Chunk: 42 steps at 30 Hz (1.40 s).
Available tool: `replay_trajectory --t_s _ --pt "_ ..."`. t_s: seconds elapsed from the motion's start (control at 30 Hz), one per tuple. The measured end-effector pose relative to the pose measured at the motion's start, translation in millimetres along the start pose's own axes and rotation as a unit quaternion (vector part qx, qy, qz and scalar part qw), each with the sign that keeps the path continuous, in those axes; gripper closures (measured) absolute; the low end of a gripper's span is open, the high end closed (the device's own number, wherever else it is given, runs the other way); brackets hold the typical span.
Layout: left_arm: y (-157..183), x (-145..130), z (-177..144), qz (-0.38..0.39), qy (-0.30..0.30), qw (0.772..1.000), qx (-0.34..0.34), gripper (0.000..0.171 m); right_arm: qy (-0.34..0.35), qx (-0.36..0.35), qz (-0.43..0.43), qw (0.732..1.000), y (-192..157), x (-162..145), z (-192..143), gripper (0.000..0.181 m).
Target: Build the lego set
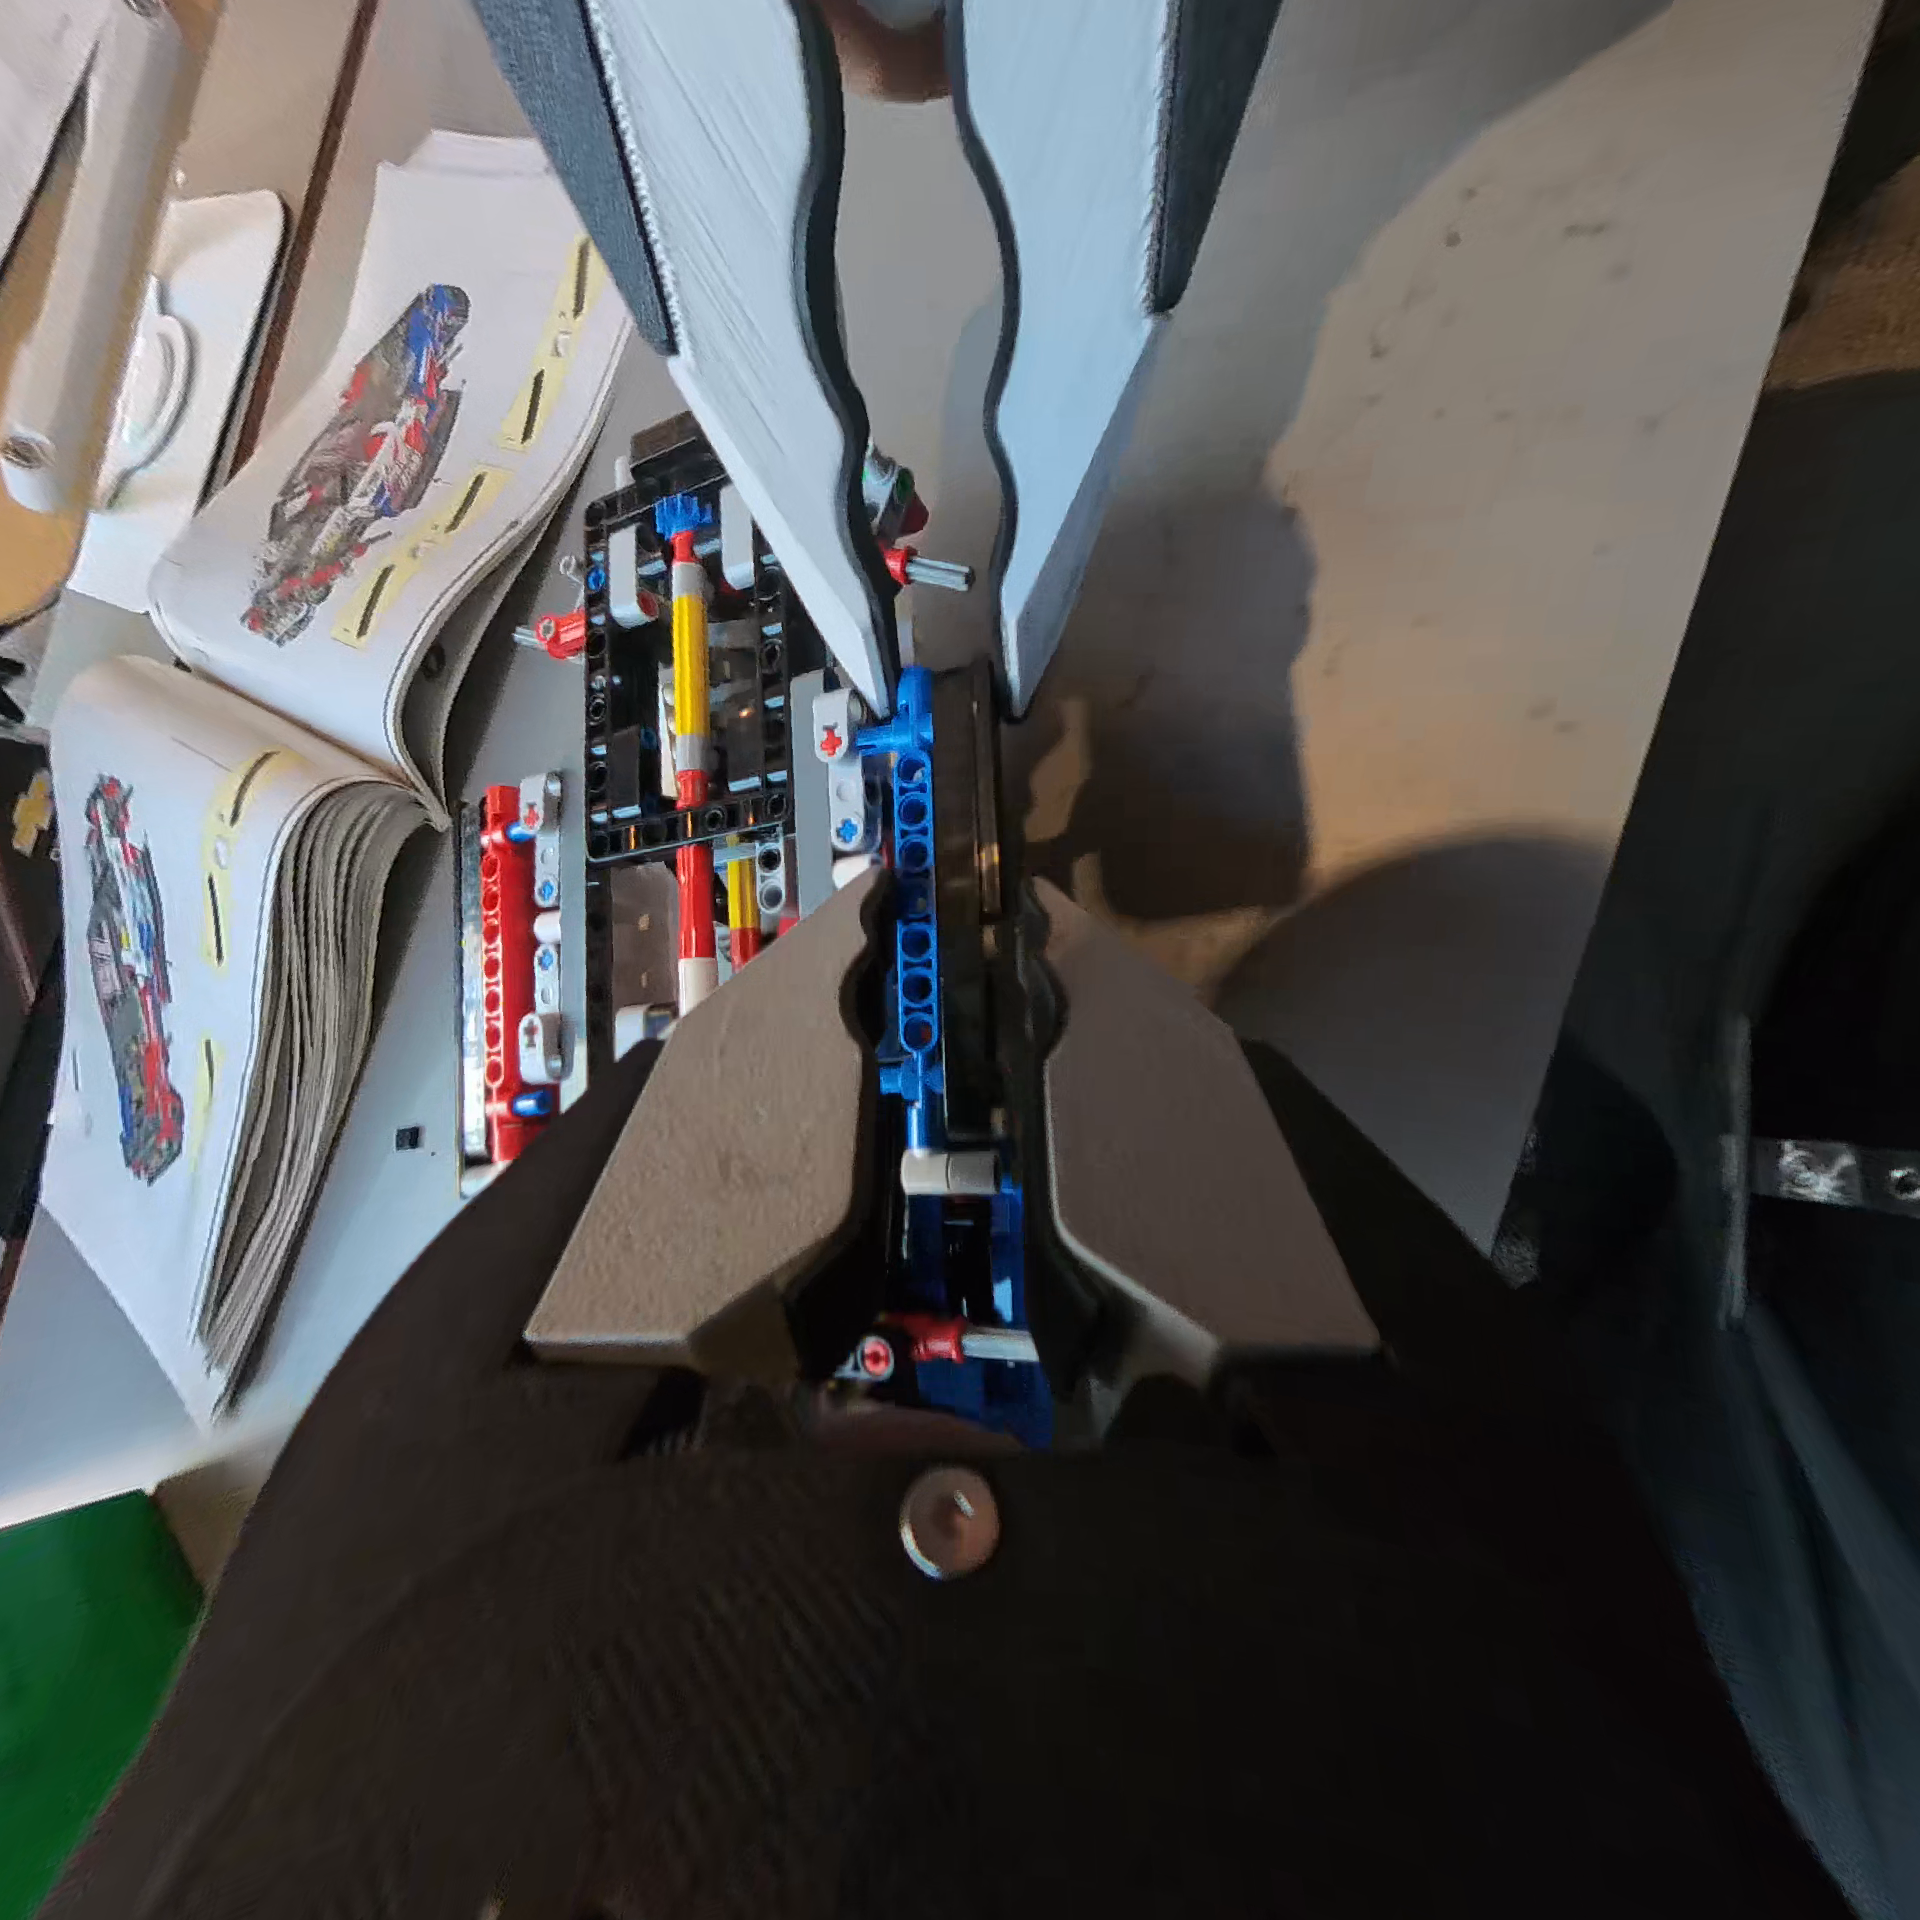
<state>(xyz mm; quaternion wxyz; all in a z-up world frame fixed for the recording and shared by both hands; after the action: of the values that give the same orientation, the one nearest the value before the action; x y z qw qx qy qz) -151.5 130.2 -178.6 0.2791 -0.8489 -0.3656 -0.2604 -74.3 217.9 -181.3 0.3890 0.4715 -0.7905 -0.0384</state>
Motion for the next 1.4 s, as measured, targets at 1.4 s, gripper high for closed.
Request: replay_trajectory --t_s 1.4 --pt "-162 -164 -16 -0.403 -0.072 0.907 0.100 0.139 0.091 -0.214 0.234 0.944 -47 12 -82 0.156"
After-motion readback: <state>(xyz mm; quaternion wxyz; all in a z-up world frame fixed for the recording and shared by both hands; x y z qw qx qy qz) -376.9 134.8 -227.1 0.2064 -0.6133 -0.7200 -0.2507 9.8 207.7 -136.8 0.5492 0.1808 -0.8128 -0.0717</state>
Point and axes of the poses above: each gripper's, where its closed fingertips meet, z out along the fingers, x out of its top, y = z × x across the jaws, the point moved 7 cm from there along -z, back along the fingers, and after that the axes turned 11 degrees about -z, right-handed, at the moved point
